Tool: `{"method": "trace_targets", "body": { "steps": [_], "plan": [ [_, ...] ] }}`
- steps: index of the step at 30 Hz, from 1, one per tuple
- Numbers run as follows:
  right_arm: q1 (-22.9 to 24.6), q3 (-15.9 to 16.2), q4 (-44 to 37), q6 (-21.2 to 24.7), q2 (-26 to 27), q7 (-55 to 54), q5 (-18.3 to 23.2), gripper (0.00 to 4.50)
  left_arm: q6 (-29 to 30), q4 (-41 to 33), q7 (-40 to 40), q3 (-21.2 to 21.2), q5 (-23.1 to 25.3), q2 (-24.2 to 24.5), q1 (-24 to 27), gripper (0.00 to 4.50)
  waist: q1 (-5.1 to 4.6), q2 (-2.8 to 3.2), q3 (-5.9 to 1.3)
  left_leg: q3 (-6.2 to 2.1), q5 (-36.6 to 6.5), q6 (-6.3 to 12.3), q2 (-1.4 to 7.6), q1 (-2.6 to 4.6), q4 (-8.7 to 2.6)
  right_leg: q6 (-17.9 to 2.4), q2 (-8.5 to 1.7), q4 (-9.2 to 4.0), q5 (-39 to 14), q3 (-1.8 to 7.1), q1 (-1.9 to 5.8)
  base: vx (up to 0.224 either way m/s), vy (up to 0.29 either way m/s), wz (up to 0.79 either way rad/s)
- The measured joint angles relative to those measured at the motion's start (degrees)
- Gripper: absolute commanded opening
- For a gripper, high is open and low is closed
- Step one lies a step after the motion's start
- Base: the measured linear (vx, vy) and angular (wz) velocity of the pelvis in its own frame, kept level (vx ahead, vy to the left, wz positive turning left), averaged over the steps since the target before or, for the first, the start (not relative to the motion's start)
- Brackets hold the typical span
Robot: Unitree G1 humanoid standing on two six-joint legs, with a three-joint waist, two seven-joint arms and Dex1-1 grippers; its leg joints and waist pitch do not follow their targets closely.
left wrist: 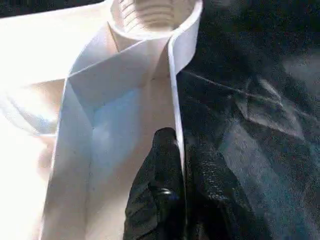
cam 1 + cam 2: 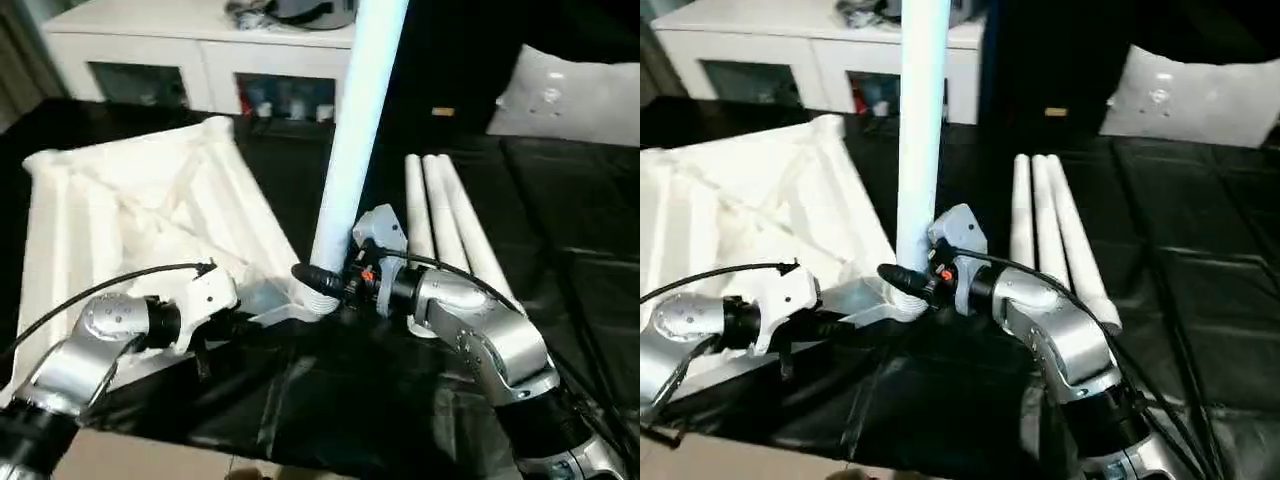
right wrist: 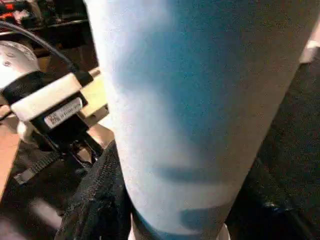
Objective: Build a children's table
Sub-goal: Insert table leg to table base
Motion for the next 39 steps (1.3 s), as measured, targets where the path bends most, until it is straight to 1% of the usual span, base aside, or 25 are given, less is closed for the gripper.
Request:
{"method": "trace_targets", "body": {
  "steps": [1,3,6,8,11,15,17,19,22,25,30,32,35,37,39],
  "plan": [
    [0.15,-0.64,-0.44,0.07,-0.29,-0.02,0.21,1.92,-1.77,1.95,-0.91,-0.62,0.68,-0.53,-1.37,0.00,0.36,0.00,0.00,0.01,0.09,0.04,0.00,0.03,0.00,0.01,-0.02,0.00,0.00,-0.01,0.00,0.000,0.000,0.00],
    [0.49,-1.83,-1.73,0.25,-0.72,-0.14,0.59,1.92,-4.49,4.40,-2.09,-1.65,1.57,-1.43,-3.24,0.00,0.67,0.00,0.00,0.21,0.29,0.05,0.06,0.04,0.00,0.02,-0.14,0.07,-0.01,0.03,0.00,0.000,0.000,0.00],
    [3.04,-3.59,-4.88,1.06,-1.47,-0.77,1.19,1.92,-7.64,8.14,-4.09,-3.10,2.84,-4.56,-6.32,0.00,1.32,0.17,0.03,0.58,0.39,0.21,0.03,-0.02,-0.01,0.11,-0.47,0.12,0.01,0.02,0.05,0.000,0.000,0.00],
    [4.28,-3.79,-5.85,1.55,-1.90,-1.30,1.24,1.92,-8.40,9.55,-4.43,-3.91,3.25,-5.67,-7.62,0.00,1.38,0.28,0.03,0.81,0.43,0.27,0.02,-0.03,0.00,0.14,-0.64,0.18,0.03,0.02,0.04,0.000,0.000,0.00],
    [5.12,-3.83,-6.42,2.09,-2.14,-1.87,1.43,1.92,-9.21,11.67,-4.52,-4.36,4.12,-7.10,-9.20,0.00,1.17,0.51,-0.02,0.97,0.46,0.32,-0.01,-0.04,0.00,0.20,-0.74,0.17,0.05,0.05,0.03,0.000,0.000,0.00],
    [5.60,-3.83,-6.54,2.36,-2.17,-2.51,1.43,1.92,-7.94,12.01,-4.06,-3.69,4.16,-7.37,-9.09,0.00,0.17,0.58,-0.05,1.00,0.47,0.30,-0.01,-0.10,-0.17,0.37,-0.73,0.22,-0.04,0.05,0.04,0.000,0.000,0.00],
    [5.60,-3.78,-6.53,2.36,-1.84,-2.63,1.29,1.92,-6.46,11.17,-3.90,-2.69,4.01,-7.22,-8.24,0.00,-0.07,0.56,-0.06,1.05,0.49,0.28,-0.01,-0.09,-0.30,0.37,-0.73,0.21,-0.05,0.05,0.04,0.000,0.000,0.00],
    [5.60,-3.77,-6.46,2.36,-1.61,-2.74,1.05,1.92,-4.92,9.71,-3.82,-1.63,3.69,-6.91,-7.01,0.00,-0.51,0.62,-0.09,1.12,0.50,0.27,0.00,-0.04,-0.37,0.37,-0.73,0.20,-0.05,0.07,0.01,0.000,0.000,0.00],
    [5.38,-3.67,-5.58,2.30,-1.19,-2.81,0.85,1.92,-4.35,7.15,-3.23,-1.04,3.53,-6.11,-5.12,0.00,-1.18,0.63,-0.10,1.18,0.50,0.28,0.00,-0.05,-0.42,0.43,-0.73,0.14,-0.09,0.10,-0.01,0.000,0.000,0.00],
    [5.18,-3.51,-4.00,2.29,-1.03,-2.81,0.46,1.92,-4.22,6.37,-3.21,-0.86,3.21,-6.10,-4.48,0.00,-1.58,0.68,-0.15,1.25,0.48,0.31,0.00,-0.07,-0.45,0.48,-0.73,0.08,-0.14,0.14,-0.01,0.000,0.000,0.00],
    [3.78,-2.04,-1.21,2.31,-1.45,-2.57,-0.91,1.92,-2.07,4.63,-3.53,0.99,2.68,-6.49,-3.00,0.00,-2.07,0.66,-0.14,1.30,0.48,0.32,-0.01,-0.05,-0.54,0.43,-0.73,0.09,-0.16,0.15,-0.04,0.000,0.000,0.00],
    [3.52,-1.93,-0.29,2.23,-1.61,-2.45,-1.43,1.92,-1.46,4.40,-3.32,1.89,1.45,-6.73,-2.37,0.00,-1.89,0.57,-0.14,1.30,0.48,0.32,0.00,-0.06,-0.54,0.44,-0.73,0.08,-0.18,0.15,-0.04,0.000,0.000,0.00],
    [2.23,-1.27,1.27,2.01,-1.34,-1.76,-1.92,1.92,-0.55,3.66,-3.00,1.98,0.95,-6.90,-2.06,0.00,-1.74,0.32,-0.21,1.30,0.48,0.32,0.00,-0.06,-0.54,0.50,-0.73,0.08,-0.22,0.15,-0.04,0.000,0.000,0.00],
    [1.50,-0.86,2.96,1.02,-0.77,-1.18,-2.25,1.92,0.19,2.94,-2.94,1.97,0.95,-6.67,-1.91,0.00,-1.79,-0.02,-0.22,1.30,0.48,0.32,0.00,-0.05,-0.56,0.49,-0.73,0.09,-0.23,0.15,-0.05,0.000,0.000,0.00],
    [1.05,-0.28,3.71,0.44,-0.65,-0.86,-2.52,1.92,0.92,2.33,-3.01,1.98,0.96,-6.57,-1.74,0.00,-1.81,-0.21,-0.28,1.31,0.48,0.33,0.00,-0.05,-0.59,0.45,-0.73,0.08,-0.22,0.15,-0.05,0.000,0.000,0.00]
  ]
}}
